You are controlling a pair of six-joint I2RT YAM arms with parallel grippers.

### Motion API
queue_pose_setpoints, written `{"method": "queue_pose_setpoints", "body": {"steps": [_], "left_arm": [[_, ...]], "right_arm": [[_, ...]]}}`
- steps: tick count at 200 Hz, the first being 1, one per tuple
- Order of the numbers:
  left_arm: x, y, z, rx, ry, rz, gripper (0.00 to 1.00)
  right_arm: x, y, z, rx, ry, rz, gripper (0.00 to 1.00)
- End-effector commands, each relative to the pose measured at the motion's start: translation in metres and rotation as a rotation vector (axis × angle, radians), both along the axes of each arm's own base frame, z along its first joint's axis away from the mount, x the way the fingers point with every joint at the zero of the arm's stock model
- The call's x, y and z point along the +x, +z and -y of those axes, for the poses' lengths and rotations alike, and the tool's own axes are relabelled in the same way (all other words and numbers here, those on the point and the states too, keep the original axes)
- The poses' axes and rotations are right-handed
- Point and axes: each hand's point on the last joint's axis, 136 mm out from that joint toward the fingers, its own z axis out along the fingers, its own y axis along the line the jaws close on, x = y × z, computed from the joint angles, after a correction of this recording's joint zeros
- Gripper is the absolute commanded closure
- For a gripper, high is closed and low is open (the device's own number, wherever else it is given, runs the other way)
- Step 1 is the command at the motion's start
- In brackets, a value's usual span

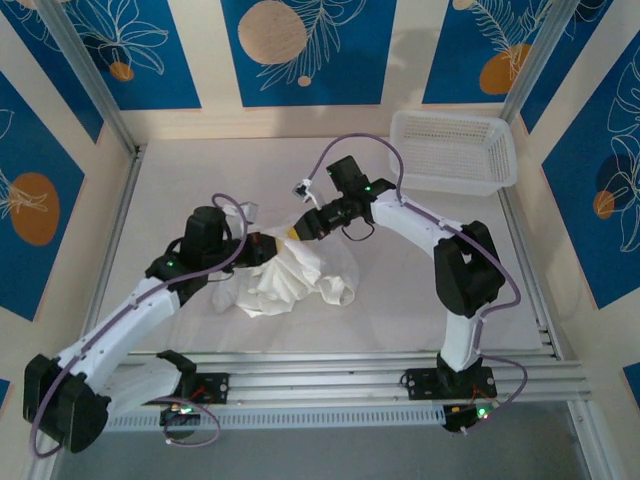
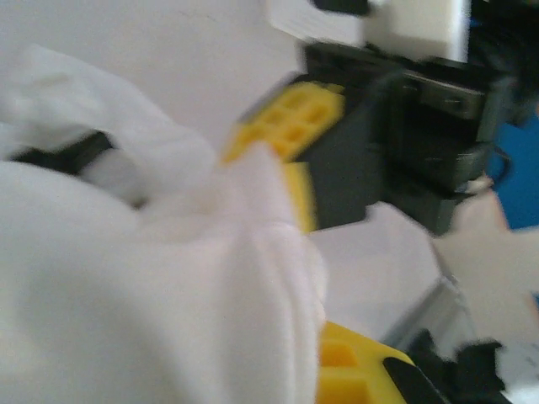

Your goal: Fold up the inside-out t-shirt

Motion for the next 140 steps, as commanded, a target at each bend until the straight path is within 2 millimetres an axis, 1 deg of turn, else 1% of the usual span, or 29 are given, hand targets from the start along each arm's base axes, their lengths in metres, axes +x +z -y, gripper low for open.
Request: {"method": "queue_pose_setpoints", "body": {"steps": [1,14,27,38,53,68,88,105,122,123,126,127,134,140], "left_arm": [[0.014,-0.021,-0.049,0.211,0.198,-0.011,1.00],[0.023,-0.029,-0.047,0.223,0.203,-0.022,1.00],[0.033,-0.036,-0.043,0.227,0.210,-0.047,1.00],[0.040,-0.038,-0.040,0.227,0.217,-0.064,0.90],[0.046,-0.032,-0.032,0.205,0.202,-0.058,0.74],[0.045,-0.018,-0.028,0.177,0.181,-0.031,0.62],[0.031,0.001,-0.032,0.153,0.173,-0.006,0.50],[0.011,0.020,-0.031,0.064,0.158,-0.001,0.47],[-0.009,0.032,-0.025,-0.079,0.155,-0.057,0.47],[-0.010,0.030,-0.024,-0.083,0.153,-0.067,0.47],[-0.013,0.033,-0.022,-0.112,0.152,-0.077,0.47],[-0.014,0.030,-0.021,-0.116,0.151,-0.088,0.47],[-0.020,0.033,-0.016,-0.169,0.150,-0.127,0.47],[-0.025,0.032,-0.011,-0.210,0.148,-0.163,0.50]], "right_arm": [[-0.030,0.072,0.015,0.171,0.026,-0.066,1.00],[-0.050,0.097,0.019,0.240,0.049,-0.070,1.00],[-0.060,0.115,0.025,0.276,0.031,-0.073,1.00],[-0.063,0.126,0.030,0.292,-0.007,-0.071,1.00],[-0.059,0.133,0.036,0.306,-0.084,-0.053,1.00],[-0.049,0.132,0.041,0.295,-0.176,-0.025,1.00],[-0.039,0.125,0.043,0.277,-0.234,0.002,1.00],[-0.030,0.116,0.045,0.248,-0.277,0.005,1.00],[-0.023,0.106,0.046,0.224,-0.309,0.011,1.00],[-0.023,0.106,0.046,0.223,-0.310,0.011,1.00],[-0.021,0.104,0.046,0.219,-0.314,0.010,1.00],[-0.021,0.104,0.046,0.219,-0.315,0.010,1.00],[-0.019,0.102,0.046,0.214,-0.318,0.007,1.00],[-0.019,0.101,0.046,0.211,-0.318,0.002,1.00]]}}
